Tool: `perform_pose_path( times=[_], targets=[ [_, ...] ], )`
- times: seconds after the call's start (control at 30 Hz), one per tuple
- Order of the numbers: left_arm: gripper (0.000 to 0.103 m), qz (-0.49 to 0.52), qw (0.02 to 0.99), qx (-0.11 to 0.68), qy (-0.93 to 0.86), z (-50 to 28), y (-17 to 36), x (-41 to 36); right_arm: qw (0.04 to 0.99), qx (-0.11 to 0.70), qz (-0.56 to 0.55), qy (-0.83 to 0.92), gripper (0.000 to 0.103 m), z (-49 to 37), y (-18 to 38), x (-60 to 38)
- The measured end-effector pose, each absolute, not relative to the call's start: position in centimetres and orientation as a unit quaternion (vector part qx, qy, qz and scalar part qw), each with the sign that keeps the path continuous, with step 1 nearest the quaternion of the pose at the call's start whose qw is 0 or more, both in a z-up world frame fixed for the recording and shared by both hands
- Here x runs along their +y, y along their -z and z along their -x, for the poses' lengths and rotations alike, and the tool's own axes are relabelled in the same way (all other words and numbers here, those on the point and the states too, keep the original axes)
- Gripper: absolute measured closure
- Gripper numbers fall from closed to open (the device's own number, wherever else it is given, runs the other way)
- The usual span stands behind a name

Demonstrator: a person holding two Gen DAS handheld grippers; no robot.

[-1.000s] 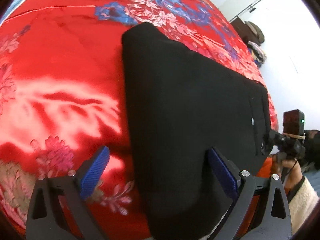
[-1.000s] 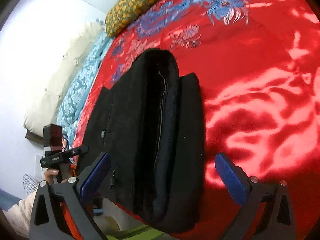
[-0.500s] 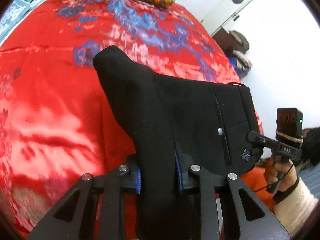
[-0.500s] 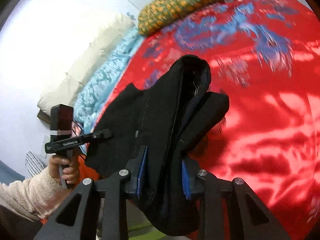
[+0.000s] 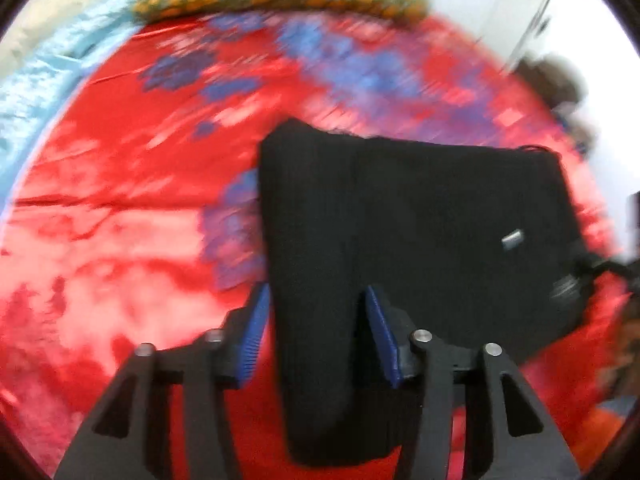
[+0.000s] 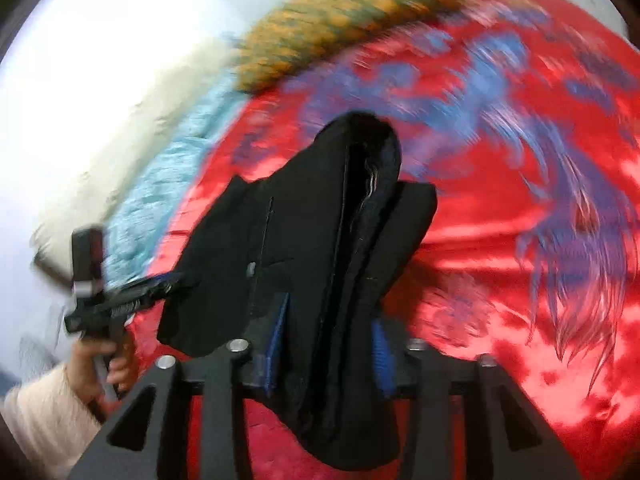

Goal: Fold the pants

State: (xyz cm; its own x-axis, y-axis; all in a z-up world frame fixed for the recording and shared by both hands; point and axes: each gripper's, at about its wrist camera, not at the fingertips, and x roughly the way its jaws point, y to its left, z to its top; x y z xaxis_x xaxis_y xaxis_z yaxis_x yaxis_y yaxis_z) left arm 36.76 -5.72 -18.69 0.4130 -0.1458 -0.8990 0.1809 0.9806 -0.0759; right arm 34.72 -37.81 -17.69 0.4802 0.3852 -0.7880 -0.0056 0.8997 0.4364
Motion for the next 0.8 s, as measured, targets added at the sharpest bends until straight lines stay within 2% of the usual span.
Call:
perform_pose_path(
  times=[0.03,0.07,0.1,0.13,0.17,0.23,0.33,0.43,0.57,0.8],
  targets=[
    [0.033,-0.008,0.845,0.526,0.100,-36.2,18.7,-5.2,0.838,0.504,-0.192,-0.084,0.040,-34.4,18.7,-38.4],
    [0.026,-0.002,0.851,0.517,0.096,-35.3,18.3,-4.6,0.841,0.499,-0.199,-0.066,0.034,-33.6,19.1,-38.9],
    [0.018,-0.007,0.860,0.504,0.083,-34.0,17.6,-3.9,0.851,0.479,-0.206,-0.053,0.018,-32.1,18.8,-39.4],
    [0.015,-0.016,0.867,0.492,0.078,-32.9,16.8,-3.5,0.860,0.468,-0.200,-0.041,0.005,-31.2,18.3,-39.5],
    [0.014,-0.035,0.879,0.470,0.075,-31.1,15.5,-3.3,0.874,0.449,-0.185,-0.025,0.001,-29.7,17.2,-39.5],
    [0.004,-0.062,0.893,0.442,0.059,-28.9,13.6,-3.5,0.898,0.414,-0.150,0.000,0.000,-26.4,14.8,-38.9],
    [0.003,-0.096,0.909,0.405,0.010,-25.1,10.8,-4.3,0.912,0.396,-0.088,0.050,0.000,-22.5,11.9,-36.2],
    [0.003,-0.100,0.904,0.415,0.000,-22.2,9.1,-5.2,0.920,0.385,-0.041,0.064,0.000,-18.7,9.3,-32.2],
    [0.003,-0.053,0.901,0.430,-0.031,-17.2,6.8,-4.8,0.919,0.386,-0.009,0.077,0.000,-13.7,7.1,-27.1],
    [0.003,-0.006,0.884,0.465,0.045,-11.1,4.8,-4.2,0.919,0.382,0.043,0.088,0.000,-7.5,5.3,-20.5]
  ],
)
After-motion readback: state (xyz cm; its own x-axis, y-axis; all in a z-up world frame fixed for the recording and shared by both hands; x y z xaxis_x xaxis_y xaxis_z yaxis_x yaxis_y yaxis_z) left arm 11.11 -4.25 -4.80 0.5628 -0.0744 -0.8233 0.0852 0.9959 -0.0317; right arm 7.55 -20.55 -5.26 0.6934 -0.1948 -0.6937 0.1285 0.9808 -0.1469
